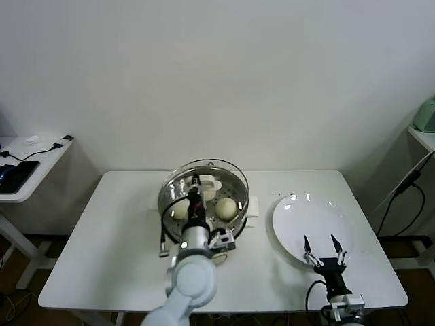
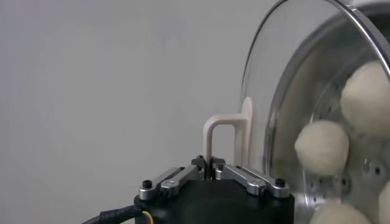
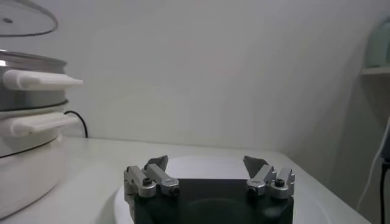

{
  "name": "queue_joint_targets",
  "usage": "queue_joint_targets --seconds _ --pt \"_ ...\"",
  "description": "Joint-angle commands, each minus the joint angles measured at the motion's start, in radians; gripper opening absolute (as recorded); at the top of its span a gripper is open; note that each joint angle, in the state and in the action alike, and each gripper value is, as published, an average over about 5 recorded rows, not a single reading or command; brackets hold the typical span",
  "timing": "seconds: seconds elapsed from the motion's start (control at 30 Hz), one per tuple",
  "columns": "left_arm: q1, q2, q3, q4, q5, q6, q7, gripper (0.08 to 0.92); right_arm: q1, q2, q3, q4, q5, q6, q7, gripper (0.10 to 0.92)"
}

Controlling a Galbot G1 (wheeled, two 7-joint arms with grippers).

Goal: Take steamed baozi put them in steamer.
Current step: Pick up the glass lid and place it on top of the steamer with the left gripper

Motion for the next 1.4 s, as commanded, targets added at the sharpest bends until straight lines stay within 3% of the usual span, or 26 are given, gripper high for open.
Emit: queue_joint_targets --seconds 0.03,0.4,1.4 --pt "-0.041 -0.092 0.064 0.106 0.081 0.025 0.019 0.138 -0.005 0.001 0.005 -0.001 0.007 0.015 0.002 0.823" --pt "0.001 -0.031 0.020 0.101 0.087 0.013 0.011 0.138 0.000 0.001 0.015 0.002 0.001 0.011 0.014 0.823" --pt "0.016 -0.017 -0.010 0.128 0.076 -0.008 -0.031 0.138 -0.012 0.013 0.015 0.010 -0.022 0.030 0.011 0.823"
